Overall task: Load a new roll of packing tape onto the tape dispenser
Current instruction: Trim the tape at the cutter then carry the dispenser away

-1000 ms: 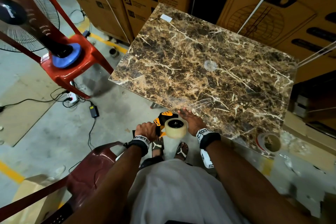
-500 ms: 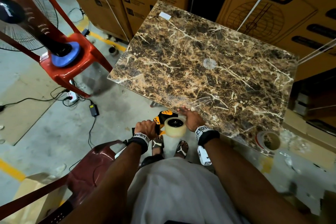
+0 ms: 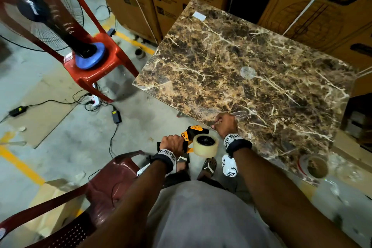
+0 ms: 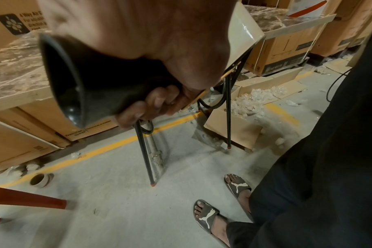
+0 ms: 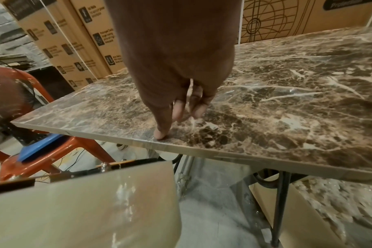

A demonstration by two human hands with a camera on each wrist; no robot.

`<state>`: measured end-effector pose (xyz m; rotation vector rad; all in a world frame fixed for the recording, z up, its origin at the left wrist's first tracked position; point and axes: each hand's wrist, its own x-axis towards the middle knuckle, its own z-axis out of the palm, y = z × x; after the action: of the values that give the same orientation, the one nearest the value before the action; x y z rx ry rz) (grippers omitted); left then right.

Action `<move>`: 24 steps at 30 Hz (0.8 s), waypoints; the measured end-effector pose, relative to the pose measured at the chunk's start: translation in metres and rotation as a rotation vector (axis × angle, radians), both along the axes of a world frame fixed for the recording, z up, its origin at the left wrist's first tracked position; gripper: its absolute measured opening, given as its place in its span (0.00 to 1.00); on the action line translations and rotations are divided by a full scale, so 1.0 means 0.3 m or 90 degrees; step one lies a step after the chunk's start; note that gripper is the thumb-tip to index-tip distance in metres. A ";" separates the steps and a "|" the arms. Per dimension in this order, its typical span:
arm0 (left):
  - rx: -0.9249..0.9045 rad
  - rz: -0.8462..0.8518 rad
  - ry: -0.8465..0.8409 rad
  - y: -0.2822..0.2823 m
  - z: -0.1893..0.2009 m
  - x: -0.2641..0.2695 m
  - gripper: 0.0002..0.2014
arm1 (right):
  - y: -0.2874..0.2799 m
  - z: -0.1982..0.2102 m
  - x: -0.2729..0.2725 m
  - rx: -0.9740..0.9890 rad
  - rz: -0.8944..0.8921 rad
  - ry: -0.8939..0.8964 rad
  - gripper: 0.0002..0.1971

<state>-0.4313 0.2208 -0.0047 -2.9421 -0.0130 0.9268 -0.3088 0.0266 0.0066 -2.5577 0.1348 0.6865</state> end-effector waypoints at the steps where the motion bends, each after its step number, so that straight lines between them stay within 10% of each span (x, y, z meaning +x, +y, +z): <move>1: 0.005 -0.006 0.002 0.000 -0.001 -0.002 0.16 | 0.003 -0.001 -0.004 -0.005 -0.005 0.000 0.10; 24: 0.028 -0.013 0.037 -0.028 -0.017 0.003 0.17 | 0.007 -0.008 -0.041 -0.003 -0.062 -0.029 0.09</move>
<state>-0.4303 0.2123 -0.0097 -2.8692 0.0001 0.9951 -0.3210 0.0285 0.0042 -2.5506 0.2451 0.5921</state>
